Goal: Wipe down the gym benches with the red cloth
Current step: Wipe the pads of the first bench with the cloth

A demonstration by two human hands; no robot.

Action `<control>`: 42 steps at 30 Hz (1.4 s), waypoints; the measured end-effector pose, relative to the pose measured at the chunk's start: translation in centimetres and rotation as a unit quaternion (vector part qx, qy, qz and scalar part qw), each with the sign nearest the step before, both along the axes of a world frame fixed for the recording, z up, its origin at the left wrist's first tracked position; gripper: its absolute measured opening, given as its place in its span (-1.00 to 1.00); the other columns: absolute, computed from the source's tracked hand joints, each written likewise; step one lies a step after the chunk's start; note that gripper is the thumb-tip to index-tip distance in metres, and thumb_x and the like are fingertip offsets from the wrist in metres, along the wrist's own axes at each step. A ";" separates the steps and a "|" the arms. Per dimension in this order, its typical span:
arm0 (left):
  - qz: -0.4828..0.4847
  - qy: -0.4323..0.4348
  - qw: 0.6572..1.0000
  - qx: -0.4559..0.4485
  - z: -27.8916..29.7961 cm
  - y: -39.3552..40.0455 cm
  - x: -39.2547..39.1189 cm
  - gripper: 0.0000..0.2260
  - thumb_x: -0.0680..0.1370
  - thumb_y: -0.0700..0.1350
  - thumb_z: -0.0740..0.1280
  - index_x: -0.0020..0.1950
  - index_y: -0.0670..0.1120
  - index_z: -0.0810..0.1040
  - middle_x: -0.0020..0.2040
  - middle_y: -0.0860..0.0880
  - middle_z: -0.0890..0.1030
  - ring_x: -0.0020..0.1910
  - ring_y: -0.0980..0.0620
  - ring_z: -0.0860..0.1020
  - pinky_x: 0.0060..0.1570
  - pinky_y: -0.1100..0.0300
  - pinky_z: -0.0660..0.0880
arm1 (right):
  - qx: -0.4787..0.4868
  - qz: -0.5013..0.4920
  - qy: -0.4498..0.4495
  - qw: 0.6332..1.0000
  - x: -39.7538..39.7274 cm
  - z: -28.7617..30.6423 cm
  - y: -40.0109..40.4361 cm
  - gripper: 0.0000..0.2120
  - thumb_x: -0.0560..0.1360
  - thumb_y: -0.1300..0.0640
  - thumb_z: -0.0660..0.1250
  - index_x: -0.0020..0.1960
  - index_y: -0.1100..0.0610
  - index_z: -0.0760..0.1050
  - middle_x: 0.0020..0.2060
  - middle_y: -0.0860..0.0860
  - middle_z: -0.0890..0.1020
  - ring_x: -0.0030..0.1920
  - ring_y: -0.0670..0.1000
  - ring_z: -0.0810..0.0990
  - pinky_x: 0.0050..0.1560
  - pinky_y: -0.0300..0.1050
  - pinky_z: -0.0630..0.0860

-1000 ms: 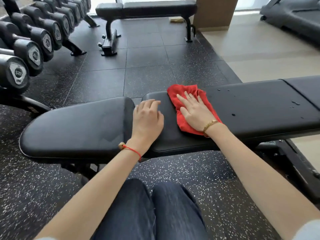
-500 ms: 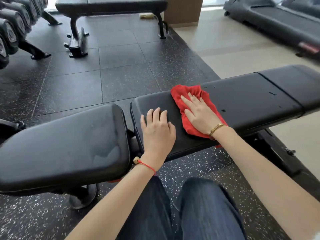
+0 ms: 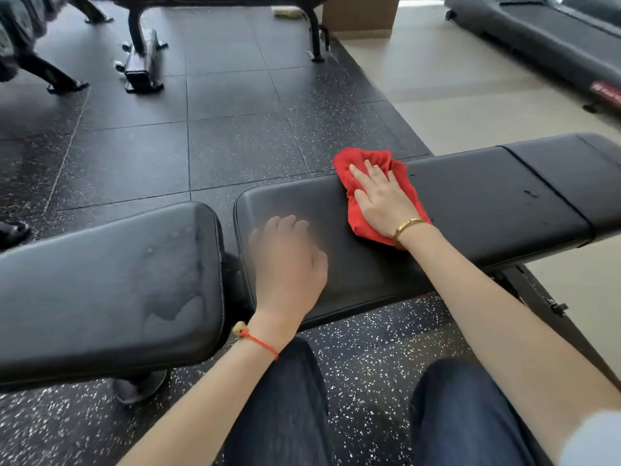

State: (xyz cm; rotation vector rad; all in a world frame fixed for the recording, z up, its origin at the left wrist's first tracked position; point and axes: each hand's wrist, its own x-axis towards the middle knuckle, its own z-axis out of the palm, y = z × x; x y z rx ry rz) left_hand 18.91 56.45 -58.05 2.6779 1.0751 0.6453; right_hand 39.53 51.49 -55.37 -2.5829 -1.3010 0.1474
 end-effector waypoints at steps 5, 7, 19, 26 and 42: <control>0.002 -0.050 0.999 -0.001 -0.1 0.1 -0.2 -0.70 0.49 -0.02 0.26 0.19 -0.02 0.57 0.24 0.03 0.57 0.33 -0.04 0.47 0.38 -0.06 0.29 | 0.023 0.163 -0.023 0.986 -2.4 -0.4 -2.9 -0.48 0.63 0.09 0.08 0.57 0.03 0.05 0.56 0.13 0.04 0.56 0.08 0.00 0.55 -0.03 -0.18; 0.005 -0.060 0.998 -0.005 0.0 0.1 -0.2 -0.71 0.49 -0.01 0.28 0.18 -0.01 0.59 0.24 0.04 0.58 0.32 -0.02 0.47 0.38 -0.02 0.29 | 0.035 0.220 -0.025 0.975 -2.9 -0.5 -5.6 -0.48 0.63 0.08 0.09 0.56 0.01 0.07 0.56 0.09 0.07 0.56 0.05 0.02 0.55 -0.04 -0.16; 0.017 -0.033 0.999 -0.027 1.4 -1.0 -0.2 -0.72 0.54 -0.10 0.33 0.25 -0.04 0.57 0.31 0.03 0.55 0.40 -0.02 0.41 0.46 -0.01 0.24 | 0.011 0.193 -0.018 0.981 0.2 -0.5 -1.4 -0.47 0.64 0.06 0.02 0.58 0.01 0.00 0.57 0.13 0.00 0.57 0.09 -0.03 0.54 0.02 -0.21; 0.020 0.001 0.998 -0.052 1.7 -1.6 0.1 -0.68 0.58 -0.15 0.28 0.33 -0.08 0.52 0.41 -0.02 0.48 0.47 -0.05 0.35 0.50 -0.08 0.19 | 0.047 0.290 -0.019 0.956 -0.5 -1.1 -8.1 -0.48 0.64 0.03 0.03 0.57 -0.04 0.00 0.57 0.02 0.04 0.57 0.01 -0.03 0.55 -0.07 -0.19; 0.090 -0.033 0.995 -0.027 0.6 -3.1 1.8 -0.67 0.53 -0.07 0.34 0.29 -0.04 0.50 0.38 0.01 0.49 0.46 0.00 0.35 0.52 -0.11 0.14 | 0.041 0.298 0.001 0.954 1.1 -0.8 -7.1 -0.48 0.61 -0.03 0.05 0.55 -0.12 0.06 0.57 0.05 0.03 0.57 0.04 -0.04 0.55 -0.01 -0.23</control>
